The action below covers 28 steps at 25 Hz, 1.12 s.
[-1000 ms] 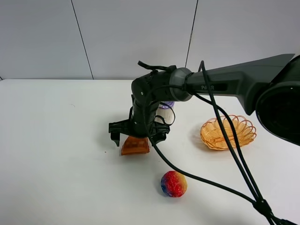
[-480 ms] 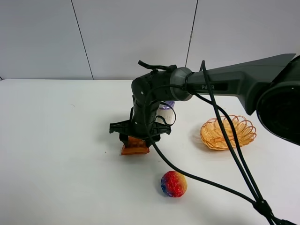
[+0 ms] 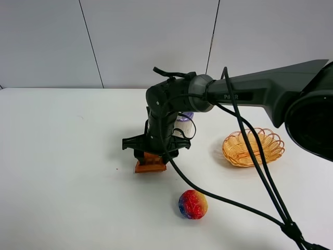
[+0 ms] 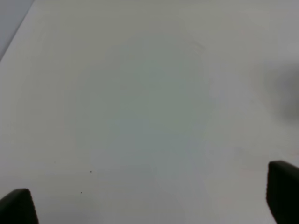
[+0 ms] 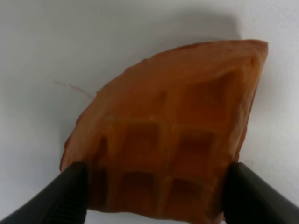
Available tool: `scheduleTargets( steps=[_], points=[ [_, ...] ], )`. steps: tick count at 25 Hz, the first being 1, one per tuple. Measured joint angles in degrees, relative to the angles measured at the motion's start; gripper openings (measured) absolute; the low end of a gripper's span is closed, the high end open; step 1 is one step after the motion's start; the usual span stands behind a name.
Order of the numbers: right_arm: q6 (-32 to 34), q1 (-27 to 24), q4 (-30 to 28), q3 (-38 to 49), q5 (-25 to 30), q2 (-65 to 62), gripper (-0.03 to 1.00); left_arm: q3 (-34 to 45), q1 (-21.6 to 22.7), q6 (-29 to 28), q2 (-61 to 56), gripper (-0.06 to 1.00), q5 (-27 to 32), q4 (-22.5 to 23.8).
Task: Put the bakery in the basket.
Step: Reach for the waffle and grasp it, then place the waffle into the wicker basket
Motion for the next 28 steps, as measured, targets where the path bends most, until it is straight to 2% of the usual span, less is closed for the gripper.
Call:
scheduleTargets(
  steps=[5, 6, 8, 11, 12, 28],
  points=[
    [-0.6, 0.0, 0.0, -0.1, 0.5, -0.3, 0.59, 0.0, 0.0, 0.0, 0.0, 0.99, 0.0, 0.0],
    [-0.7, 0.0, -0.3, -0.4, 0.8, -0.3, 0.55, 0.0, 0.0, 0.0, 0.0, 0.99, 0.0, 0.0],
    [-1.0, 0.0, -0.7, -1.2, 1.9, -0.6, 0.29, 0.0, 0.0, 0.0, 0.0, 0.99, 0.0, 0.0],
    [-1.4, 0.0, -0.6, -2.1, 2.0, -1.3, 0.13, 0.0, 0.0, 0.0, 0.0, 0.99, 0.0, 0.0],
    [-1.4, 0.1, -0.7, -2.2, 2.0, -1.5, 0.10, 0.0, 0.0, 0.0, 0.0, 0.99, 0.0, 0.0],
    [-3.2, 0.4, -1.6, -2.3, 4.4, -3.3, 0.07, 0.0, 0.0, 0.0, 0.0, 0.99, 0.0, 0.0]
  ],
)
